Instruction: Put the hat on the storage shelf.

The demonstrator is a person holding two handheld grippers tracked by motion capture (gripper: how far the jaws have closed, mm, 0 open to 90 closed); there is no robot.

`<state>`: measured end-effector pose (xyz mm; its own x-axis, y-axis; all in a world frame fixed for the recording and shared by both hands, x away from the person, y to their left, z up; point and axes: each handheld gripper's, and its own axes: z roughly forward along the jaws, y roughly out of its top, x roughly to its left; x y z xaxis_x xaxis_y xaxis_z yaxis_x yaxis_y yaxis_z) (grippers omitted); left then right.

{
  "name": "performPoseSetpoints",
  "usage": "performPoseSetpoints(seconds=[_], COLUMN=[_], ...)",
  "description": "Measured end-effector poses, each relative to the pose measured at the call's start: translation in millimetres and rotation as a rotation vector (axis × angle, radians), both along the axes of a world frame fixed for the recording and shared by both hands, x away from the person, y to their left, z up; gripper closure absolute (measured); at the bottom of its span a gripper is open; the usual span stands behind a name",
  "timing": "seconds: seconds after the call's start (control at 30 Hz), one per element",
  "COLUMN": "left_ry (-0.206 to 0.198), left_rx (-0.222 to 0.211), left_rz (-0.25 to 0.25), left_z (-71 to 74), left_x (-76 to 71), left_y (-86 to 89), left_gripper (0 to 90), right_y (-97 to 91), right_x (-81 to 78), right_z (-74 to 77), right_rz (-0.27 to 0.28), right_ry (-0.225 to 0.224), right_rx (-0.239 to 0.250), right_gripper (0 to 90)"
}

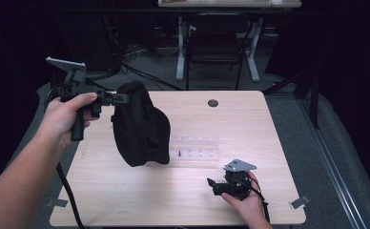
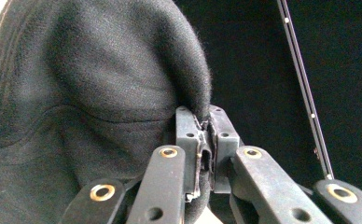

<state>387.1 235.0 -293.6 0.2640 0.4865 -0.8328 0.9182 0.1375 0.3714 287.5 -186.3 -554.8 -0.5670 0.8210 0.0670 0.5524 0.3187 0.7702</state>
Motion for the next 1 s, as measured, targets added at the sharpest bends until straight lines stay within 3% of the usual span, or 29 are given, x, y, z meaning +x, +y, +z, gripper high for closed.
performPoseSetpoints(seconds=[0.17,0.47,0.77,1.0], left_ry=[0.004,0.013,0.016,0.021], left_rx=[0.004,0.017,0.009,0.05], left_rz=[-0.003,-0.007,-0.003,-0.003], left_z=[-2.8,-7.2,-12.1,-14.0], left_x=[5.5,14.6,25.2,31.5], left_y=[-9.0,-21.2,-28.5,-36.9], left_gripper=[85.2,85.2,85.2,85.2], right_y=[-2.6,-4.1,-7.1,-8.4], right_x=[1.0,1.2,-0.7,-0.1], right_z=[2.6,2.5,5.1,5.5], right_rz=[0.003,0.016,0.039,0.044], right_ry=[0.016,0.012,0.007,0.016], right_rx=[0.04,0.012,0.017,0.015], right_gripper=[14.7,14.1,14.3,14.7])
